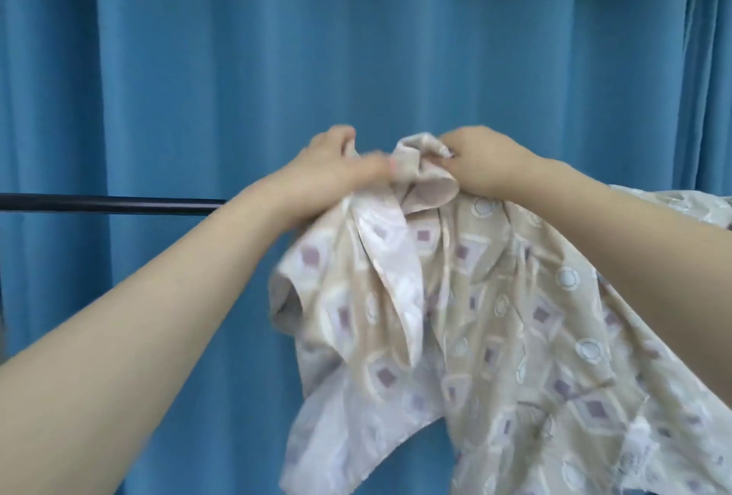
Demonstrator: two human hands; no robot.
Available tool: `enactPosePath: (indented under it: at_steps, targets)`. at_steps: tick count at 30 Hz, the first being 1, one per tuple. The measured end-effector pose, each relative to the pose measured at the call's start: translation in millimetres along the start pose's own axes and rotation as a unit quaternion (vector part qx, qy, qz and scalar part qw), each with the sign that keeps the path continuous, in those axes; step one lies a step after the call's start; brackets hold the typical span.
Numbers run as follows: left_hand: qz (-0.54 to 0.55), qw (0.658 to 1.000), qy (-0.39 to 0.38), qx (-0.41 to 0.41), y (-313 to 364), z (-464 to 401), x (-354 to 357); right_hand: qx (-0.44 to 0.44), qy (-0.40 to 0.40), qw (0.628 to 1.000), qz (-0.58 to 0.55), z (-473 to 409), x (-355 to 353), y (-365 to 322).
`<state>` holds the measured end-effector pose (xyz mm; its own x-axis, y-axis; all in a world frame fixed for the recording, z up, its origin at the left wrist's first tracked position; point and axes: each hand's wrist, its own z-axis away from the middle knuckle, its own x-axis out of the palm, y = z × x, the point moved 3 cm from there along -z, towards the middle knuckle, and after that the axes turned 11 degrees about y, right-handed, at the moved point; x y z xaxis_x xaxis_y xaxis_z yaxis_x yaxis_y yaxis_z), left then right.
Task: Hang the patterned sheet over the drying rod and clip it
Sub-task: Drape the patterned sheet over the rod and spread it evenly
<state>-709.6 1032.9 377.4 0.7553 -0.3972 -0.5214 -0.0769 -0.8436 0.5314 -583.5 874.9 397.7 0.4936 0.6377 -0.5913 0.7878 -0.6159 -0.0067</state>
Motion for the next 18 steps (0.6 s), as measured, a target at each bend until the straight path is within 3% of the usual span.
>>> enactPosePath:
  at_steps: [2, 3, 5, 7, 9, 10, 11, 13, 14, 15, 16, 18]
  targets:
    - [-0.137, 0.989, -0.048, 0.026, -18, 35, 21, 0.077, 0.078, 0.987, -0.116, -11, -7, 6]
    - [-0.177, 0.983, -0.026, 0.051, -25, 52, 29, 0.127, 0.113, 0.968, -0.185, -18, -8, 12]
    - [-0.155, 0.978, 0.095, 0.106, -34, 76, 42, 0.216, 0.159, 0.902, -0.338, -22, -8, 21]
    - [-0.081, 0.968, 0.206, 0.116, -44, 98, 55, 0.245, 0.174, 0.86, -0.412, -22, -5, 27]
    - [0.054, 0.98, 0.19, 0.013, -58, 110, 75, 0.251, 0.165, 0.84, -0.452, -17, -6, 25]
    - [0.139, 0.978, 0.134, -0.075, -65, 112, 83, 0.247, 0.165, 0.839, -0.456, -13, -9, 24]
    - [0.209, 0.962, 0.061, -0.162, -68, 112, 91, 0.228, 0.147, 0.865, -0.422, -6, -14, 19]
    - [0.249, 0.933, -0.078, -0.249, -62, 108, 96, 0.172, 0.018, 0.907, -0.383, -4, -11, 22]
    - [0.232, 0.938, -0.09, -0.241, -56, 101, 88, 0.142, -0.086, 0.93, -0.329, 1, -9, 19]
    - [0.226, 0.947, -0.073, -0.218, -44, 91, 76, 0.11, -0.192, 0.945, -0.24, 10, -9, 14]
    - [0.233, 0.952, -0.037, -0.198, -30, 77, 61, 0.092, -0.305, 0.933, -0.168, 20, -6, 11]
    - [0.263, 0.945, 0.063, -0.183, -6, 42, 26, 0.079, -0.412, 0.9, -0.12, 33, -9, 5]
